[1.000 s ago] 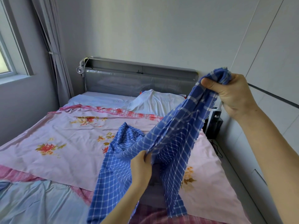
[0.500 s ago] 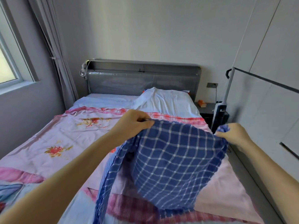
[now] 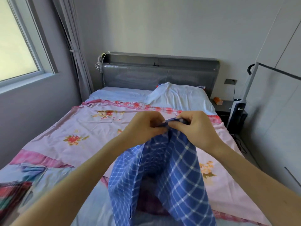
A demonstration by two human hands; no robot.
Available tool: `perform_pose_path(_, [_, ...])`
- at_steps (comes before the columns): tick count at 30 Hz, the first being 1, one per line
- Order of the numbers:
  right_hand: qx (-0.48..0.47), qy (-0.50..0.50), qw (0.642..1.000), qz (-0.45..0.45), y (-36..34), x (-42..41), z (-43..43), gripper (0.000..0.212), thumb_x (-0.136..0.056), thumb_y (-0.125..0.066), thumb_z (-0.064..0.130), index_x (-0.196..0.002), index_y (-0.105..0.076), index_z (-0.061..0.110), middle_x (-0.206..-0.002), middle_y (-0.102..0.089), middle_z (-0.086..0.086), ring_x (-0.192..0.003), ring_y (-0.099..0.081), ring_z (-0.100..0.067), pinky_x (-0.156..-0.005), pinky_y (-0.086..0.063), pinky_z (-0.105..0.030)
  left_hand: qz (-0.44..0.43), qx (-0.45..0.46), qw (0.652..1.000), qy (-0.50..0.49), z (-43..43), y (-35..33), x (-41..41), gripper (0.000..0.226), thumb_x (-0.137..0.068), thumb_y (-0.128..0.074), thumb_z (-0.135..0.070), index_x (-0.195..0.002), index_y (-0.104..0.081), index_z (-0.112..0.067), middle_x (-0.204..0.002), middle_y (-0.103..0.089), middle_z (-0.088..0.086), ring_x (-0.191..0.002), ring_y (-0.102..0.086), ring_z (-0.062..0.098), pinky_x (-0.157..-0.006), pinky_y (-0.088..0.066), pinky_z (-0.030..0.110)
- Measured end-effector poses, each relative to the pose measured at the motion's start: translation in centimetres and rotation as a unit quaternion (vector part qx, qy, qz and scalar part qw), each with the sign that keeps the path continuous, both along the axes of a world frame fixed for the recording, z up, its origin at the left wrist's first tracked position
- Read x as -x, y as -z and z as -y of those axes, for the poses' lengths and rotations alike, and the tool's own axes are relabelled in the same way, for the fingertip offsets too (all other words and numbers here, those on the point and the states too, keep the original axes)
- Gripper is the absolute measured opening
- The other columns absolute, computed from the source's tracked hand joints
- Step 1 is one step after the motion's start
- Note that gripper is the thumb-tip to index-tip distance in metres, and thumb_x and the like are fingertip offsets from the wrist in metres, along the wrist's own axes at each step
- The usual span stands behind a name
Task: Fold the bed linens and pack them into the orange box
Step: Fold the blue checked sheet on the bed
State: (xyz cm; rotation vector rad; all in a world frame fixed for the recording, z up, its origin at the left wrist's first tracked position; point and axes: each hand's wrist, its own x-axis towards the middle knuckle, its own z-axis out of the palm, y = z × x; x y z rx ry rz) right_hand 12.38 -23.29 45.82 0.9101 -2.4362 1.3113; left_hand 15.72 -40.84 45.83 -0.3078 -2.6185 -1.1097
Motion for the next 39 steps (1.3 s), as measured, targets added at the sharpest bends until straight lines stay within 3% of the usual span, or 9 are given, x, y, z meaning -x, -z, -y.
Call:
perform_pose_path(5, [-0.002, 0.024, 1.0, -0.009, -0.4, -0.2, 2.2, 0.031, -0.083, -0.07, 0.019, -0.062, -0.06, -0.001, -0.055, -0.049, -0.019, -0.051, -0.039, -0.011, -0.051, -0.033, -0.03, -0.043, -0.012, 0.977, -0.209, 2.6, 7.5, -0.9, 0.032, -0.073, -0.062, -0.005, -0.061, -0.036, -0.019, -0.053, -0.039, -0.005, -0.051, -0.035, 0.011, -0.05, -0.026, 0.026])
perform_pose_path(12, [0.047, 0.104, 0.992, -0.062, -2.8, 0.5, 1.2, 0.038, -0.086, -0.067, 0.015, -0.068, -0.053, -0.015, -0.061, -0.05, -0.03, -0.055, -0.038, -0.015, -0.051, -0.034, -0.031, 0.05, -0.067, 0.918, -0.387, 10.9, 16.5, -3.1, 0.008, -0.075, -0.064, -0.003, -0.084, -0.063, -0.005, -0.076, -0.067, 0.014, -0.075, -0.06, 0.036, -0.06, -0.033, 0.03])
perform_pose_path(17, [0.067, 0.197, 0.976, -0.071, -2.0, 2.1, -1.1, 0.037, -0.088, -0.065, 0.018, -0.079, -0.057, -0.017, -0.075, -0.057, -0.034, -0.062, -0.043, -0.02, -0.058, -0.041, -0.034, 0.11, -0.058, 0.914, -0.386, 17.9, 19.4, -4.0, 0.01, -0.078, -0.063, 0.001, -0.083, -0.07, -0.001, -0.081, -0.068, 0.019, -0.078, -0.059, 0.033, -0.064, -0.032, 0.03])
perform_pose_path(22, [0.028, 0.216, 0.976, -0.031, 1.4, 1.9, -2.3, 0.034, -0.089, -0.064, 0.019, -0.082, -0.06, -0.014, -0.077, -0.059, -0.032, -0.065, -0.048, -0.026, -0.064, -0.046, -0.04, 0.121, -0.157, 0.9, -0.388, 22.2, 19.4, -2.6, 0.012, -0.088, -0.059, -0.008, -0.091, -0.07, -0.003, -0.087, -0.065, 0.014, -0.083, -0.057, 0.03, -0.072, -0.042, 0.038])
perform_pose_path(24, [0.011, 0.192, 0.981, 0.019, 2.4, 1.1, -2.6, 0.034, -0.087, -0.066, 0.02, -0.084, -0.062, -0.013, -0.08, -0.06, -0.034, -0.067, -0.055, -0.029, -0.068, -0.05, -0.044, 0.096, -0.192, 0.882, -0.419, 23.8, 18.6, -2.3, 0.01, -0.088, -0.057, -0.007, -0.086, -0.066, -0.003, -0.084, -0.061, 0.016, -0.081, -0.055, 0.028, -0.075, -0.046, 0.042])
perform_pose_path(27, [-0.057, 0.129, 0.981, 0.131, 3.2, -0.9, -3.8, 0.036, -0.078, -0.072, 0.03, -0.09, -0.07, -0.004, -0.088, -0.066, -0.029, -0.082, -0.065, -0.039, -0.08, -0.053, -0.052, 0.022, -0.212, 0.869, -0.447, 25.9, 15.4, -2.8, 0.014, -0.088, -0.051, -0.007, -0.081, -0.061, 0.001, -0.076, -0.051, 0.012, -0.074, -0.044, 0.02, -0.057, -0.04, 0.02])
perform_pose_path(29, [-0.091, 0.091, 0.971, 0.2, 3.0, -2.4, -4.3, 0.046, -0.069, -0.073, 0.041, -0.094, -0.072, 0.002, -0.091, -0.07, -0.021, -0.087, -0.066, -0.037, -0.083, -0.053, -0.052, -0.025, -0.19, 0.882, -0.431, 27.1, 11.7, -3.9, 0.015, -0.088, -0.049, -0.009, -0.081, -0.06, -0.002, -0.075, -0.046, 0.012, -0.068, -0.039, 0.019, -0.053, -0.034, 0.021])
perform_pose_path(34, [-0.052, 0.029, 0.954, 0.295, 0.9, -4.7, -5.4, 0.011, -0.081, -0.07, 0.022, -0.077, -0.07, 0.012, -0.068, -0.072, 0.0, -0.064, -0.069, -0.015, -0.057, -0.054, -0.022, -0.1, -0.164, 0.926, -0.325, 28.0, 1.8, -8.7, 0.018, -0.09, -0.053, -0.024, -0.075, -0.06, -0.019, -0.077, -0.055, 0.013, -0.071, -0.051, 0.021, -0.065, -0.045, 0.03])
perform_pose_path(39, [-0.006, -0.036, 0.942, 0.334, -2.8, -5.4, -8.8, 0.089, -0.028, -0.092, 0.053, -0.096, -0.069, 0.0, -0.091, -0.073, -0.016, -0.075, -0.071, -0.027, -0.062, -0.057, -0.026, -0.084, -0.06, 0.947, -0.304, 33.1, -4.7, -12.5, 0.014, -0.085, -0.061, -0.047, -0.089, -0.069, -0.037, -0.096, -0.069, 0.0, -0.094, -0.063, 0.031, -0.086, -0.05, 0.049])
